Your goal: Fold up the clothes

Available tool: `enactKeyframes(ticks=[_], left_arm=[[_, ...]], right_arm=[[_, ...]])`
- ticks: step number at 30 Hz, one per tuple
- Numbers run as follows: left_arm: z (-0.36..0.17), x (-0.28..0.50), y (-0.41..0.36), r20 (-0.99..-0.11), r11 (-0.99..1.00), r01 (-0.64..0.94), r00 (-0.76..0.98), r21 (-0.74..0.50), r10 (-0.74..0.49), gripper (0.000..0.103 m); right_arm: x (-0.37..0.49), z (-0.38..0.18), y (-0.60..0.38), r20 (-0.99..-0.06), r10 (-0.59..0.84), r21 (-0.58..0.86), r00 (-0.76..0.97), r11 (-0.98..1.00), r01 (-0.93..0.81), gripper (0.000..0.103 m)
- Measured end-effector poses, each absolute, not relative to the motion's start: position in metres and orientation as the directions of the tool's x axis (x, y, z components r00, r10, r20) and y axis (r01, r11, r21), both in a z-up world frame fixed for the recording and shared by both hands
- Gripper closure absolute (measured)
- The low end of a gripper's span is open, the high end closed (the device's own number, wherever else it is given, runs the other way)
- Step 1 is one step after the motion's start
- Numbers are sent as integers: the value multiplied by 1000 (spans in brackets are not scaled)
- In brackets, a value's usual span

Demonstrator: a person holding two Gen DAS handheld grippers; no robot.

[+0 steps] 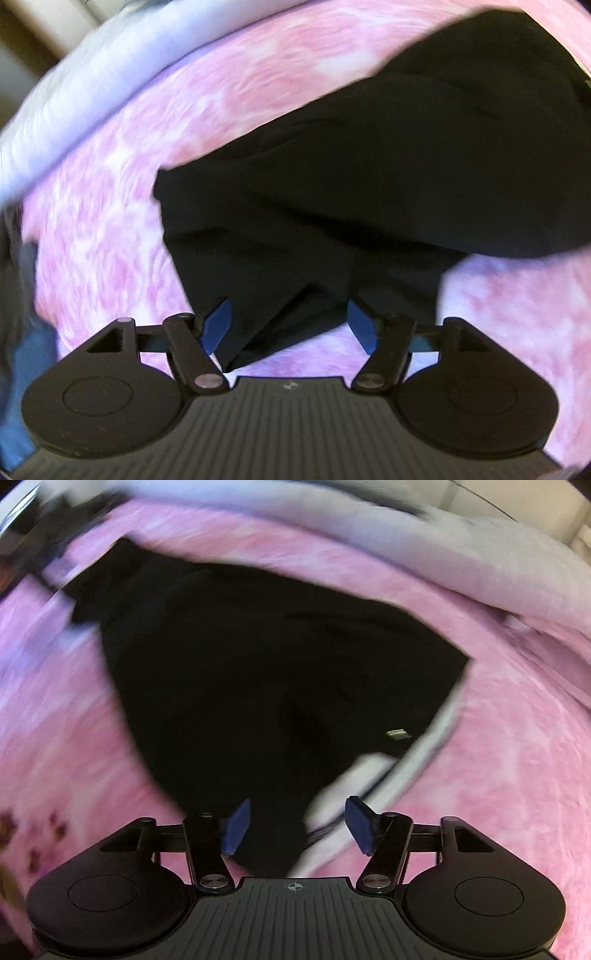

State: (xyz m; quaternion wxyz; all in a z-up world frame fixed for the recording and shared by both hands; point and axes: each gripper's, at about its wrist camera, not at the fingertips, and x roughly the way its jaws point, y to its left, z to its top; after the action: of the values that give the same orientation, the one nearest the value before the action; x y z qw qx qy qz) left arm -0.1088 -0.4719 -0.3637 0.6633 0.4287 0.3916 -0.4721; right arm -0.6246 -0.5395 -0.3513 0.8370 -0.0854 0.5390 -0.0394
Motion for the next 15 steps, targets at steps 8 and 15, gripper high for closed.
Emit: enactKeyframes(ticks=[8, 15], left_arm=[[-358, -99, -475, -926, 239, 970, 47, -47, -374, 51], [-339, -72, -465, -925, 196, 980, 36, -42, -379, 103]], right_arm=[[-600, -406, -464, -875, -322, -393, 361, 908, -142, 41], [-589, -407, -454, -875, -359, -425, 326, 891, -160, 41]])
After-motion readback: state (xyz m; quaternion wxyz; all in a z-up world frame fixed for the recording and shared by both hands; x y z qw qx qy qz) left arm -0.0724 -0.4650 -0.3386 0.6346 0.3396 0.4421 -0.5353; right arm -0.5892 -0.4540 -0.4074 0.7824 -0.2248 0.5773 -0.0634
